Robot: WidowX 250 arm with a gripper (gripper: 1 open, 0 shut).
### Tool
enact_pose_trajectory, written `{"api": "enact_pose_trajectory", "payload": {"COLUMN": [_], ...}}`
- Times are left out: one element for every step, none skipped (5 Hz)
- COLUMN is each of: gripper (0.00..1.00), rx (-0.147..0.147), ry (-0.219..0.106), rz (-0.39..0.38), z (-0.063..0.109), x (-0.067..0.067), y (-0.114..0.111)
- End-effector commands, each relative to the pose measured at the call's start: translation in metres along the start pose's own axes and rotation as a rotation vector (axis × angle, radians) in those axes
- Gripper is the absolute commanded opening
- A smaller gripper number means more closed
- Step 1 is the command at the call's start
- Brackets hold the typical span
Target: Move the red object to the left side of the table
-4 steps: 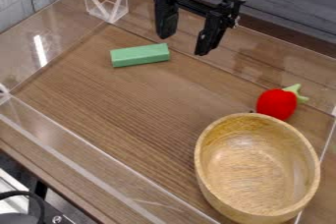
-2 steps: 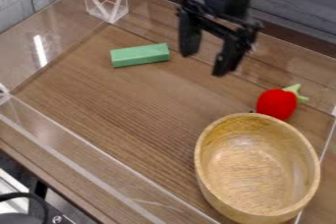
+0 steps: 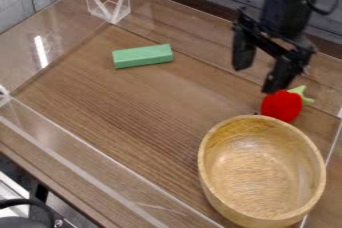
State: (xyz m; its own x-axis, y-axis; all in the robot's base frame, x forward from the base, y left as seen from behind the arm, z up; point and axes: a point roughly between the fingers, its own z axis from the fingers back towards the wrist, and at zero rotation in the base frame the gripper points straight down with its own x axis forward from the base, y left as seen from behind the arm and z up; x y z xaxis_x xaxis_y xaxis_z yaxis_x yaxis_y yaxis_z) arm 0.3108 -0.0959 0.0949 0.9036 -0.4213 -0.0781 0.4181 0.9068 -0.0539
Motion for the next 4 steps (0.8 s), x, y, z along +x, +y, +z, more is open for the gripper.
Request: {"api": "enact_pose_trajectory", "payload": {"gripper": [1.0, 1.0, 1.0, 1.0], "rx": [0.012, 0.008, 0.006, 0.013], "ry": [-0.074, -0.076, -0.071, -0.074], "rz": [-0.077, -0.126, -0.176, -0.172], "z": [0.012, 0.003, -0.008, -0.02], "x": [0.02, 0.029, 0.039, 0.049], "y": [-0.016, -0.03, -0.035, -0.032]}}
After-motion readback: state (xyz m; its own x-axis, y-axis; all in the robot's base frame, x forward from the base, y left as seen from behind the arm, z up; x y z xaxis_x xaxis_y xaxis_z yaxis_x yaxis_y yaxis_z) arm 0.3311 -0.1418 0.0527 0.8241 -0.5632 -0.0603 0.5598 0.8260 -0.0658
